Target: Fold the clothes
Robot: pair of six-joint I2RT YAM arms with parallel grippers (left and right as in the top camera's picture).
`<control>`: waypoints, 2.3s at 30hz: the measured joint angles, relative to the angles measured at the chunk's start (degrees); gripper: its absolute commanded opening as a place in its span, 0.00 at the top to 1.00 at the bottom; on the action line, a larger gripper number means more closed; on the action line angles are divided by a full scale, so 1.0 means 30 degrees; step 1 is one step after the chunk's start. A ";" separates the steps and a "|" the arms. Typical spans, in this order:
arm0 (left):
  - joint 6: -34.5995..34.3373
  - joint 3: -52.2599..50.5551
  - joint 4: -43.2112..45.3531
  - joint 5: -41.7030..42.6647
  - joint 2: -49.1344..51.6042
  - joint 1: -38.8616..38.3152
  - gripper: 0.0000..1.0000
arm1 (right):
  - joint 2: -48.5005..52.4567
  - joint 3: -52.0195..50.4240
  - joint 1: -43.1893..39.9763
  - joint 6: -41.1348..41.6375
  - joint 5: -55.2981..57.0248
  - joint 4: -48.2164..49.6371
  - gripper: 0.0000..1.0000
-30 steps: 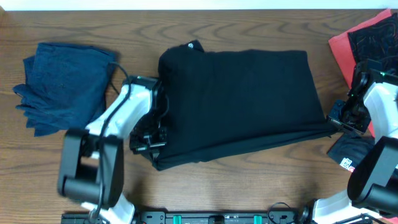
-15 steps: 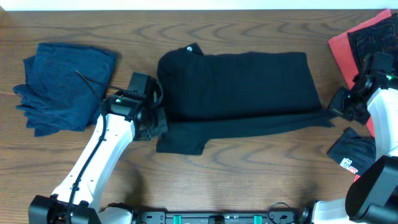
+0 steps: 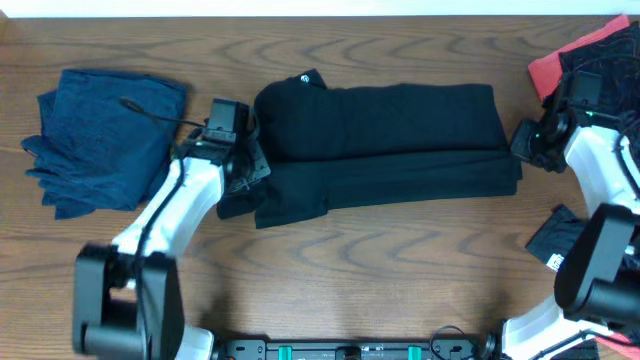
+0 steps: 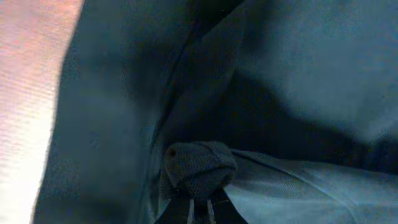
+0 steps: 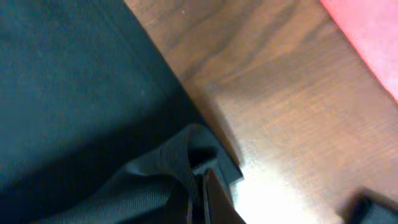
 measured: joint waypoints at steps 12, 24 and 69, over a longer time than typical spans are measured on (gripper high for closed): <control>-0.0284 -0.0007 0.2601 -0.0066 0.2062 0.0007 0.94 | 0.1472 0.0000 0.0015 0.0000 -0.0284 0.2426 0.99; -0.0350 -0.0007 0.2761 -0.0058 0.2062 0.0007 0.94 | 0.1472 0.0000 0.0138 -0.0022 -0.0896 0.3461 0.99; 0.2484 -0.0007 0.0780 0.2251 0.1100 -0.5544 0.31 | 0.1610 -0.1253 0.0962 -0.1122 0.0226 -0.1093 0.43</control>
